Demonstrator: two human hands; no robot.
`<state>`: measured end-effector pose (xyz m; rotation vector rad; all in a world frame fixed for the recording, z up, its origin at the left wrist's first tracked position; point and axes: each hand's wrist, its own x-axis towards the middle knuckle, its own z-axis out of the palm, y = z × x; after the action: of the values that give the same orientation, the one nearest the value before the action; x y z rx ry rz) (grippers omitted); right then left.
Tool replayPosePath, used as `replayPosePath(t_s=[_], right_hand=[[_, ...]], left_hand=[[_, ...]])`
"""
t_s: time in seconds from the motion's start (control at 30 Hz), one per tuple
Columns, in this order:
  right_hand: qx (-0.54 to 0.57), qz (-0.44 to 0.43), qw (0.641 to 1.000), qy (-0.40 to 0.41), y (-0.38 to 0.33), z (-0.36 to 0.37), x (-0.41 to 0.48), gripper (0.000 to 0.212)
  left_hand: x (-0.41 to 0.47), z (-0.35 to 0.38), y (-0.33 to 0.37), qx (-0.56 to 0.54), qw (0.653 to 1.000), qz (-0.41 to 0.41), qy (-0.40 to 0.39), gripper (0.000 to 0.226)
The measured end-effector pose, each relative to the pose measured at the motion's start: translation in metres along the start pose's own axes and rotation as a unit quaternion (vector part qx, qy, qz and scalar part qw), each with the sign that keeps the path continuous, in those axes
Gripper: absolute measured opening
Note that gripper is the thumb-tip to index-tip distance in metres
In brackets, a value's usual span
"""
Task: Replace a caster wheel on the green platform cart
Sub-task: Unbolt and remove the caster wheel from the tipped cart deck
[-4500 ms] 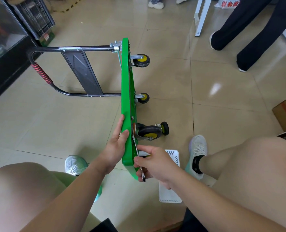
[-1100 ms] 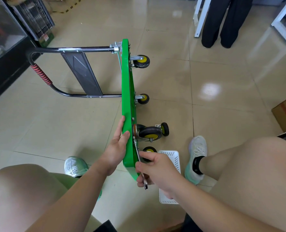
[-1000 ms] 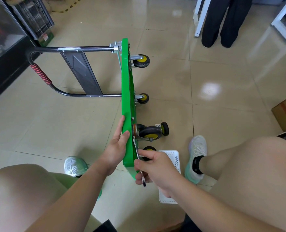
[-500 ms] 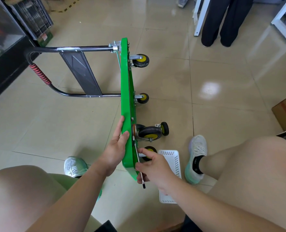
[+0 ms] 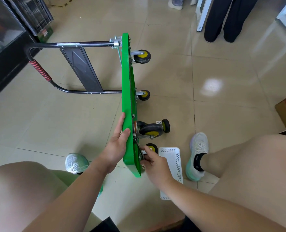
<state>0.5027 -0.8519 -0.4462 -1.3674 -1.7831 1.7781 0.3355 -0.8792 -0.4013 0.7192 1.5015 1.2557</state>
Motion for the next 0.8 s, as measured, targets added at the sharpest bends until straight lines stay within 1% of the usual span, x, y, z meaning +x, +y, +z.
replayPosePath(t_s=[0.1,0.23,0.33,0.47,0.67,0.8], right_hand=[[0.046,0.049,0.997,-0.041,-0.006,-0.008,-0.011,0.054],[0.096,0.089,0.99,-0.054,-0.021,-0.016,-0.035,0.051],[0.115,0.095,0.987,-0.064,-0.034,-0.021,-0.052,0.049],[0.158,0.104,0.98,-0.061,-0.046,-0.023,-0.051,0.044],[0.162,0.102,0.979,-0.066,-0.061,-0.022,-0.039,0.044],[0.174,0.098,0.977,-0.076,-0.068,-0.02,-0.032,0.041]], left_hand=[[0.0,0.0,0.0,-0.001,1.0,-0.003,-0.002,0.052],[0.0,0.0,0.0,0.01,1.0,0.002,-0.003,0.052],[0.0,0.001,0.0,0.013,1.0,0.002,0.003,0.052],[0.001,0.001,-0.001,0.012,1.0,0.005,0.004,0.051],[0.002,0.001,-0.002,0.012,1.0,0.012,-0.002,0.055],[0.002,0.0,-0.003,0.012,1.0,0.014,-0.003,0.051]])
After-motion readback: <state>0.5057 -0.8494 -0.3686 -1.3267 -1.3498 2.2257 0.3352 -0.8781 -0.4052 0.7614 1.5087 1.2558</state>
